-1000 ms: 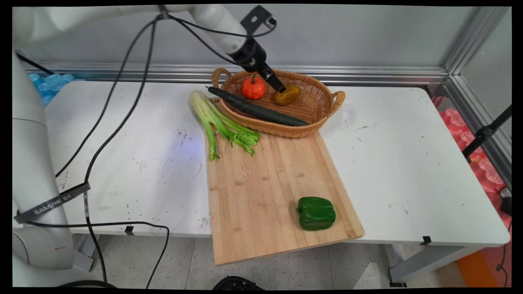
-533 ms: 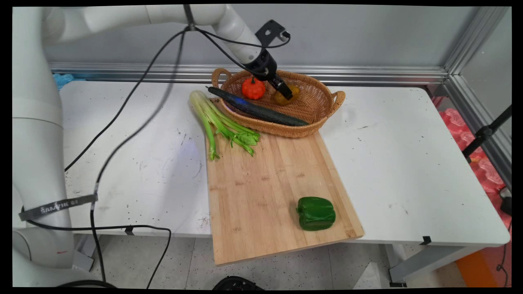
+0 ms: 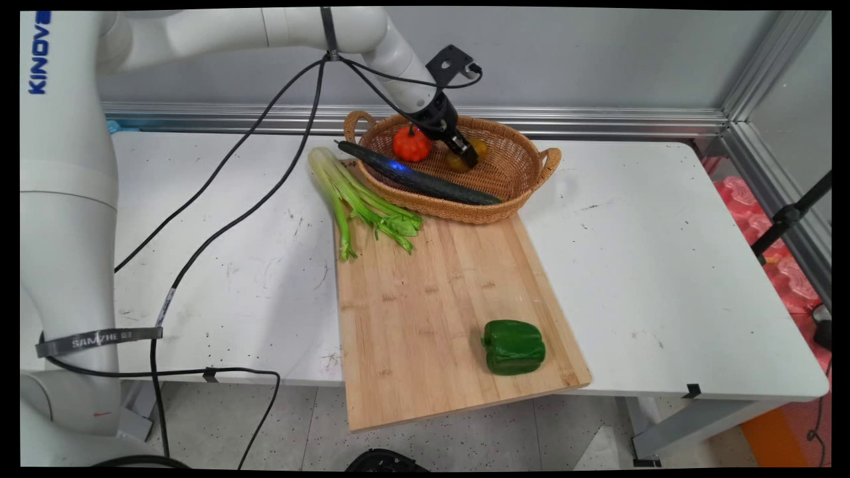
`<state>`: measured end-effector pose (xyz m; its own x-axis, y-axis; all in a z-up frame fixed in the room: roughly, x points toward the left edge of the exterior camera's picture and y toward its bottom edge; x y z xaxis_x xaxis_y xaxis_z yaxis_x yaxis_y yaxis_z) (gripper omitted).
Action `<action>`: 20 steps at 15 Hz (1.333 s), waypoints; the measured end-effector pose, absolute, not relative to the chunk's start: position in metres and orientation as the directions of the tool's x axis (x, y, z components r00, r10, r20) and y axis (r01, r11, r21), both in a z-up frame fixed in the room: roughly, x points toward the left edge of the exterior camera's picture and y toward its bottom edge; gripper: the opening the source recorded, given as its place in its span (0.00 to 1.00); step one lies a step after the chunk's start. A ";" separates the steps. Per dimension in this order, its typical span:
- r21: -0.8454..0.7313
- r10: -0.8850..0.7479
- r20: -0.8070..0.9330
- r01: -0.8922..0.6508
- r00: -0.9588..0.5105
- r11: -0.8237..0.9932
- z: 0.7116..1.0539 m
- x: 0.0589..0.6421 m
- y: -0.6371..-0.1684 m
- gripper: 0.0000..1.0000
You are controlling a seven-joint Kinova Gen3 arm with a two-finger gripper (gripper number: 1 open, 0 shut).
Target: Place the picked object on the cutting board
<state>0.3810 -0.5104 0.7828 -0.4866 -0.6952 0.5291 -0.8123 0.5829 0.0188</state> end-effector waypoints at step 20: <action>-0.088 -0.564 0.555 -0.717 -0.612 0.692 0.909 0.414 -0.410 0.00</action>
<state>0.4138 -0.4103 0.9091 -0.6120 -0.5635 0.5548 -0.7167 0.6919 -0.0878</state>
